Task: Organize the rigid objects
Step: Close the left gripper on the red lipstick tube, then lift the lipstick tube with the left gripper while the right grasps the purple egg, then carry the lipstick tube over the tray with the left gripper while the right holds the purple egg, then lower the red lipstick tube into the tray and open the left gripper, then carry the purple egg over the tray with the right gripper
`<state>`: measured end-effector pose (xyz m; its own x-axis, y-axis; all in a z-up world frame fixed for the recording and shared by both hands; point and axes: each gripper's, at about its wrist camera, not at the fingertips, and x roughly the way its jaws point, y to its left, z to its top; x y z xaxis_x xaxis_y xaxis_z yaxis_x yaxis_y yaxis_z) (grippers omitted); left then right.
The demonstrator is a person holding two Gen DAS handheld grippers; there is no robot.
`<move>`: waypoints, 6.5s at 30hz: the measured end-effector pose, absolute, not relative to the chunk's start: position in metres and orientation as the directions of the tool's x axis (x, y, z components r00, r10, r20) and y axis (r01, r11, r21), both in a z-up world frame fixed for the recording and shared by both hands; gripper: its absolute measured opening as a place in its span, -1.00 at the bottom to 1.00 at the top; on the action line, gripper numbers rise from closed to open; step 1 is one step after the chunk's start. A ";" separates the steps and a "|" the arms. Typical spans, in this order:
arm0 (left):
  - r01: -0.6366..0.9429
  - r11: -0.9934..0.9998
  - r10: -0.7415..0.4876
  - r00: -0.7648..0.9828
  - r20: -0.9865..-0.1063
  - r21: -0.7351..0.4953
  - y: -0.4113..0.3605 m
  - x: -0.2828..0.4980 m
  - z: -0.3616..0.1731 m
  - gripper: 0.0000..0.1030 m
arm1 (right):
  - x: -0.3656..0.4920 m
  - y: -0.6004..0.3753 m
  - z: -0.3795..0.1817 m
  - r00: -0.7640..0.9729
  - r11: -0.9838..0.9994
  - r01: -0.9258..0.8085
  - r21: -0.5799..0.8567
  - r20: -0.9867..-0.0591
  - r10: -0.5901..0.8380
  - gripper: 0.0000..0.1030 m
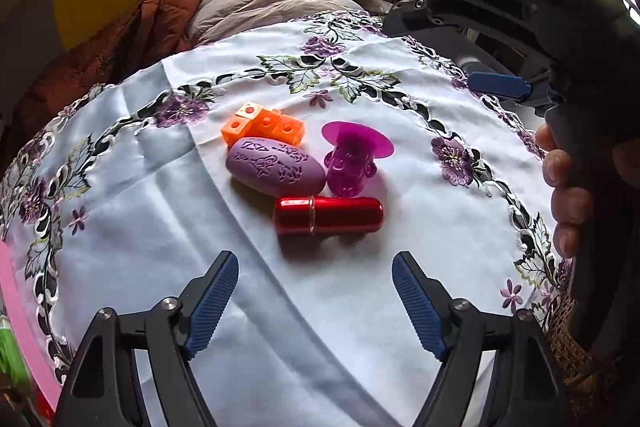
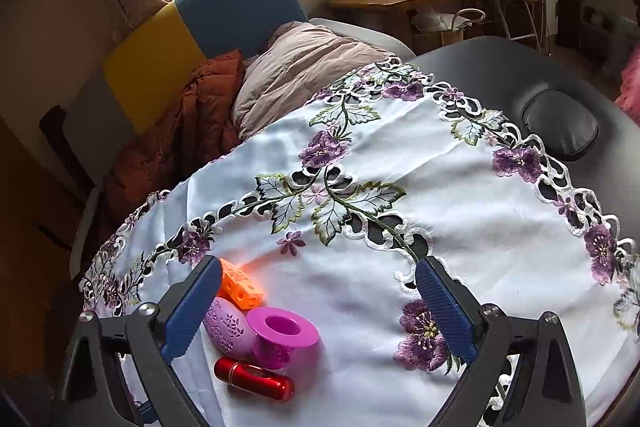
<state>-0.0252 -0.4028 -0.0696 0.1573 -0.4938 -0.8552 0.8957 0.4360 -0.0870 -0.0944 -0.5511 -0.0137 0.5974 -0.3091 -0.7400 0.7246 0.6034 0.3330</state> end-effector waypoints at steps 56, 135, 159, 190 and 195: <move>0.745 0.651 -0.522 0.300 -0.799 -0.145 -0.290 -0.007 -0.093 0.48 | 0.024 -0.432 -0.074 0.383 0.978 0.207 0.027 -0.922 -0.056 -0.13; 0.184 0.969 -0.242 0.550 -0.799 -0.167 -0.022 0.023 -0.047 0.48 | 0.006 -0.392 -0.087 0.465 0.994 0.088 -0.071 -0.879 -0.104 -0.12; 0.230 0.973 -0.140 0.546 -0.826 -0.012 -0.045 0.053 -0.071 0.49 | 0.006 -0.391 -0.087 0.465 0.992 0.084 -0.091 -0.877 -0.120 -0.12; 0.201 0.979 -0.099 0.566 -0.819 0.020 -0.047 0.045 -0.066 0.47 | 0.007 -0.390 -0.087 0.465 0.992 0.084 -0.094 -0.877 -0.122 -0.12; 0.188 0.982 -0.105 0.577 -0.810 0.007 -0.044 0.040 -0.059 0.47 | 0.007 -0.390 -0.087 0.466 0.992 0.084 -0.094 -0.877 -0.122 -0.12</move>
<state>0.0403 -0.0438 -0.0592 0.5769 -0.1049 -0.8100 0.1879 0.9822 0.0066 0.0066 -0.3903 -0.0872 0.4657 -0.1220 -0.8765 0.0837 0.9921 -0.0936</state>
